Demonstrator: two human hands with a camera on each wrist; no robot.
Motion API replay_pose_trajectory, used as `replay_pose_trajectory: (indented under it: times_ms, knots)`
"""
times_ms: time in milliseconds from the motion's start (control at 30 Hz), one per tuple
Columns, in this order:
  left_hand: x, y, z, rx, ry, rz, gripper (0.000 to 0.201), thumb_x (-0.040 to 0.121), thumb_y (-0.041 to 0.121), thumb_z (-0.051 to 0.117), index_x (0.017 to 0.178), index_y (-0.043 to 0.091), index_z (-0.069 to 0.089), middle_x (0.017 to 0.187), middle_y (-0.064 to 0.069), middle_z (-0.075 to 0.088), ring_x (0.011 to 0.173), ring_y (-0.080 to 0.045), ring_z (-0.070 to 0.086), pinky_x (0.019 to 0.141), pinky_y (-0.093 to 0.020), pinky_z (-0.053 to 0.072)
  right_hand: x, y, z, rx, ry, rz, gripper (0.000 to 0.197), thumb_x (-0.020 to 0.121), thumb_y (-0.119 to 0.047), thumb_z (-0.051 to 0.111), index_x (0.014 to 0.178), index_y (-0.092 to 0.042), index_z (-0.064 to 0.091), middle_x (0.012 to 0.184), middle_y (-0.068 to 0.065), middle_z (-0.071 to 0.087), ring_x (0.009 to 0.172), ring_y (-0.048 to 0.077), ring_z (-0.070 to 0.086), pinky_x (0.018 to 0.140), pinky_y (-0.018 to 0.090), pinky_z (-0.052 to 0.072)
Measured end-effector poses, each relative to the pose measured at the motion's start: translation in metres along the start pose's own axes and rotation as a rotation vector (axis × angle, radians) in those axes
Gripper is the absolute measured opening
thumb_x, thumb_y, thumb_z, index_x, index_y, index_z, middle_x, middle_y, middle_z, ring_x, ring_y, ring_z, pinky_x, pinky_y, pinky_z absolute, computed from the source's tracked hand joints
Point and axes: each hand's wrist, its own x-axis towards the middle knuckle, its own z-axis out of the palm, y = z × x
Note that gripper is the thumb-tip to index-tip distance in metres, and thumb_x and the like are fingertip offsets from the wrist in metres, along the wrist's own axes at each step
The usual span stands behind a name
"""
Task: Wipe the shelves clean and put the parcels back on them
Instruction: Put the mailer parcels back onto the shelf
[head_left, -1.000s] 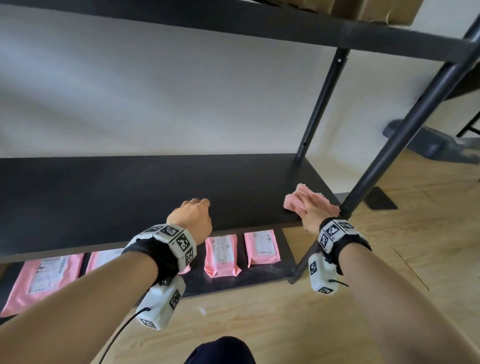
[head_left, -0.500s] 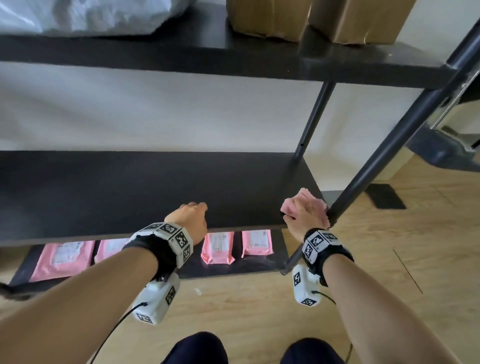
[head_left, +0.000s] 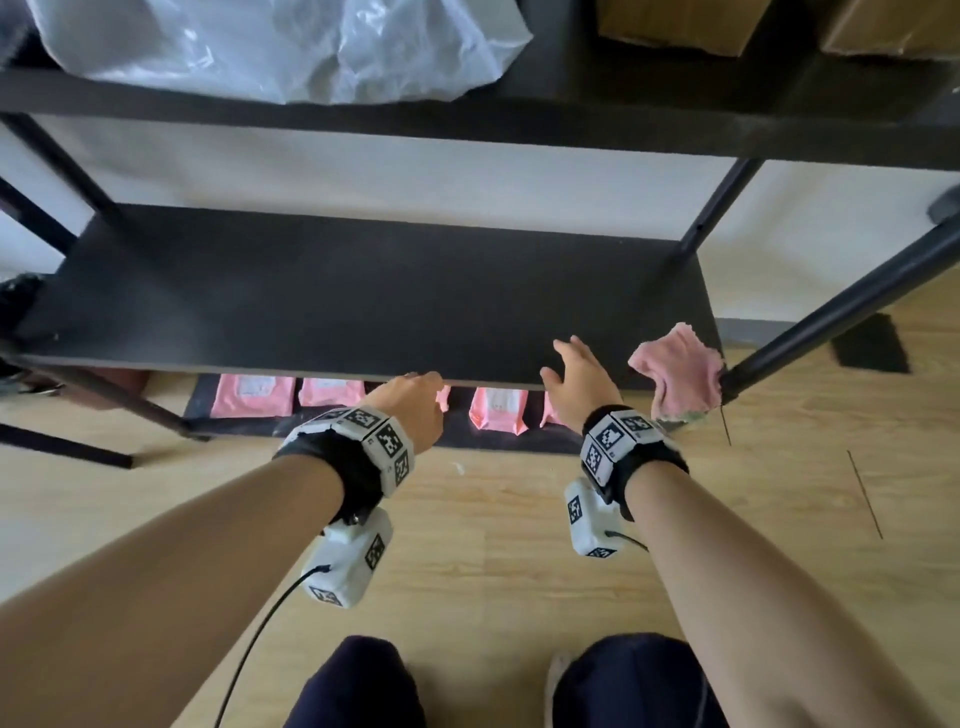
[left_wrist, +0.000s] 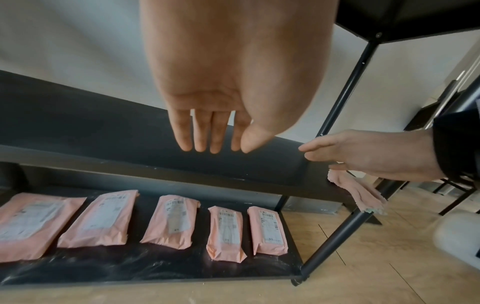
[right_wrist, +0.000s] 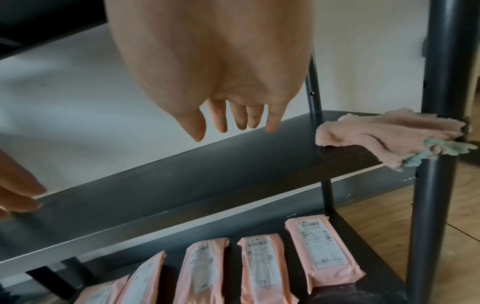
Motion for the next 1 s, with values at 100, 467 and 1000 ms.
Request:
replay_pose_trajectory:
  times_ms: [100,467,1000]
  knots:
    - [-0.024,-0.015,-0.010,0.002,-0.003,-0.014,0.036,0.098,0.017,0.039,0.132,0.008,0.046,0.130,-0.014,0.055,0.118,-0.030,0.054,0.096,-0.035,0.042,-0.020,-0.024,0.002,0.029,-0.045,0.000,0.050,0.100,-0.026,0.041,0.148,-0.014,0.031,0.159,0.004,0.017,0.145,0.022,0.024,0.116,0.039,0.026]
    - [-0.166,-0.093,-0.104,-0.102,-0.047,-0.134,0.036,0.098,0.015,0.040,0.133,0.010,0.045,0.134,-0.011,0.053,0.121,-0.027,0.052,0.096,-0.032,0.040,-0.147,-0.185,-0.017,-0.068,-0.281,-0.081,0.045,0.101,-0.027,0.040,0.143,-0.011,0.037,0.153,0.007,0.032,0.136,0.025,0.040,0.109,0.036,0.033]
    - [-0.348,-0.294,-0.243,-0.348,0.156,-0.547,0.037,0.096,0.012,0.041,0.133,0.008,0.049,0.133,-0.016,0.052,0.121,-0.032,0.050,0.098,-0.035,0.041,-0.257,-0.463,-0.016,-0.254,-0.444,-0.375,0.038,0.099,-0.029,0.040,0.128,-0.008,0.052,0.133,0.012,0.053,0.119,0.031,0.053,0.098,0.037,0.044]
